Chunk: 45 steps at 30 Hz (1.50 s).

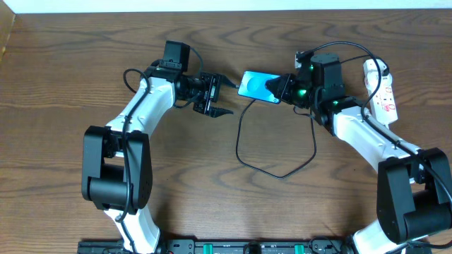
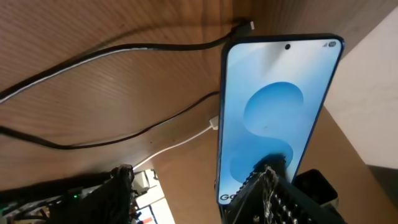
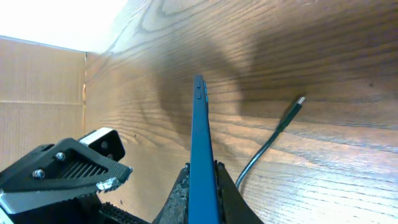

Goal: Plug charger to phone and switch on socket

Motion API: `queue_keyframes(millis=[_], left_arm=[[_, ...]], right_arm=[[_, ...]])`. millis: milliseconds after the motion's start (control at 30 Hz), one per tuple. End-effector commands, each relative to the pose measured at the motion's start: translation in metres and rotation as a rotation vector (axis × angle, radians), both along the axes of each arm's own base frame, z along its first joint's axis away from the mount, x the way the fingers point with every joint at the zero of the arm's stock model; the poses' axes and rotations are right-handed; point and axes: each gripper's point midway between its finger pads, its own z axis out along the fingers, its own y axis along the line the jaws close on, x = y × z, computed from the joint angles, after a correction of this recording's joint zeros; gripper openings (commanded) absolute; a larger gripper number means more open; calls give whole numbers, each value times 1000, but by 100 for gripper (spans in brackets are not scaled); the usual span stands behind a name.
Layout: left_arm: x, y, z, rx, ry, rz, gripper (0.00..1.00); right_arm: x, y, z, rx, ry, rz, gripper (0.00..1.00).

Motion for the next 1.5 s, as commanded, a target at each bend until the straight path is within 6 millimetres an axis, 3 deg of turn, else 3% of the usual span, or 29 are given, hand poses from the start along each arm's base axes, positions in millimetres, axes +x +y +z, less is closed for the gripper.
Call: queue_keyframes(millis=[0, 133, 267, 467, 667, 867, 1067, 1200, 1467], left_arm=[[7, 1, 12, 6, -121, -36, 66], [22, -4, 24, -11, -348, -126, 66], [52, -19, 70, -138, -634, -156, 66], [79, -20, 100, -197, -658, -26, 66], [92, -14, 99, -164, -622, 72, 66], [101, -10, 96, -137, -583, 150, 65], [97, -21, 95, -140, -583, 131, 64], [94, -26, 95, -143, -582, 121, 56], [90, -30, 101, -174, -594, 92, 56]], right_arm=[[5, 1, 16, 61, -4, -2, 1], [12, -4, 30, 145, -4, -21, 1], [30, -7, 57, 310, 21, -125, 1], [46, -5, 84, 510, 84, -283, 2], [47, 16, 105, 689, 166, -363, 2], [36, 44, 105, 752, 256, -381, 2], [36, 48, 104, 750, 248, -408, 1], [35, 48, 101, 743, 260, -405, 2], [35, 48, 97, 733, 270, -411, 2]])
